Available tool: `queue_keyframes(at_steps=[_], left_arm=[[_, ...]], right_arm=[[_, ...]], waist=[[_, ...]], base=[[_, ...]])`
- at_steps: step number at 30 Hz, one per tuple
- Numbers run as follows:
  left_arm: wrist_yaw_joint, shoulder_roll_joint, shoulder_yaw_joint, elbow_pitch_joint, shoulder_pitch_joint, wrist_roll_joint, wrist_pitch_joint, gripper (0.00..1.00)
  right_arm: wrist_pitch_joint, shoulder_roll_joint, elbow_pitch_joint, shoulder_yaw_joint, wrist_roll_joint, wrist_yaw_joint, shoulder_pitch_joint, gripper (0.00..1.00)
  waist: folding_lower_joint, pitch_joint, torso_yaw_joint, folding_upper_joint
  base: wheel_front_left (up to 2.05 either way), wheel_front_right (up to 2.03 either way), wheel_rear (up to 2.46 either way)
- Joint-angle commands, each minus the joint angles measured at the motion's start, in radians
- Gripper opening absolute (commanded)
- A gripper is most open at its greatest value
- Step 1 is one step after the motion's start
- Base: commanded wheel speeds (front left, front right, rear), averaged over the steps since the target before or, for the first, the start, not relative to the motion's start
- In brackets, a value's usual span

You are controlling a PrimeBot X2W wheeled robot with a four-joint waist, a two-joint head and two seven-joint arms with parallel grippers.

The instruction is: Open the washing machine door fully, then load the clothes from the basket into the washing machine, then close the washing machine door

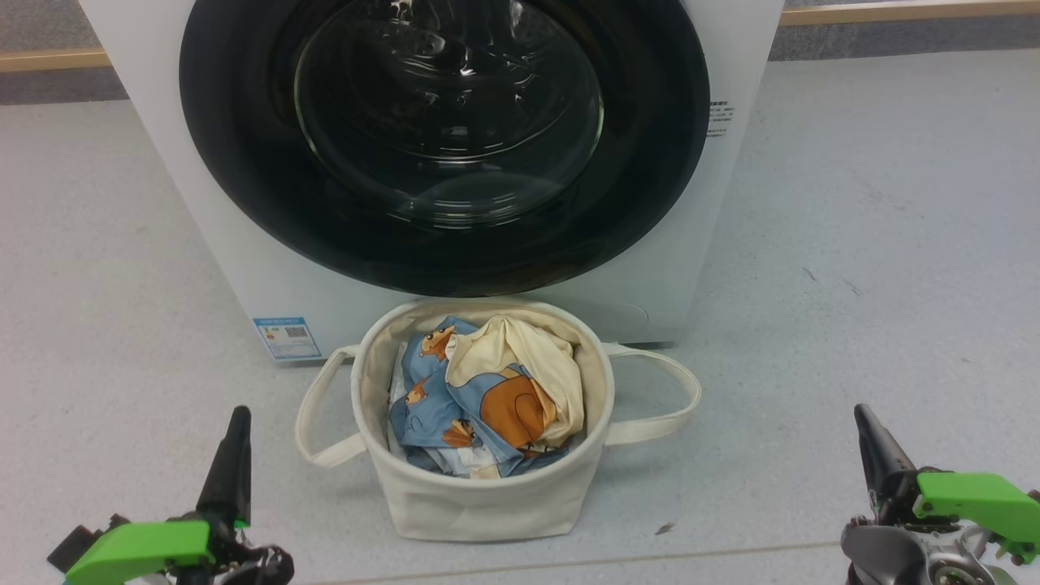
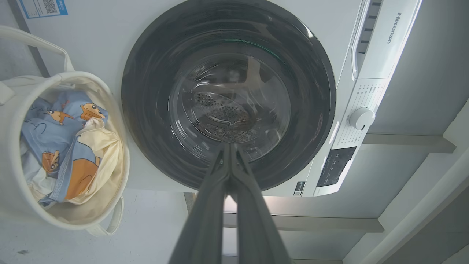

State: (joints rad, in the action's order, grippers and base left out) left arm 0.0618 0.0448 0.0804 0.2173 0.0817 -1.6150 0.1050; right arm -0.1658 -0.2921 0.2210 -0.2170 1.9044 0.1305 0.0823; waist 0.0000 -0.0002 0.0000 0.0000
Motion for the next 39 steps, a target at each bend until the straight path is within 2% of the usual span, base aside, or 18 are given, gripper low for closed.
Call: queue_keyframes(at_steps=[1,39], left_arm=[[0.008,0.006,0.034,-0.038,0.023,0.006,0.007,0.0],[0.008,0.006,0.034,-0.038,0.023,0.006,0.007,0.0]], right_arm=[[-0.005,-0.026,-0.034,-0.016,0.006,0.0,0.04,0.0],[-0.005,-0.026,-0.034,-0.016,0.006,0.0,0.04,0.0]], waist=[[0.0,0.0,0.0,0.0],[0.0,0.0,0.0,0.0]], base=[[0.0,0.0,0.0],[0.0,0.0,0.0]])
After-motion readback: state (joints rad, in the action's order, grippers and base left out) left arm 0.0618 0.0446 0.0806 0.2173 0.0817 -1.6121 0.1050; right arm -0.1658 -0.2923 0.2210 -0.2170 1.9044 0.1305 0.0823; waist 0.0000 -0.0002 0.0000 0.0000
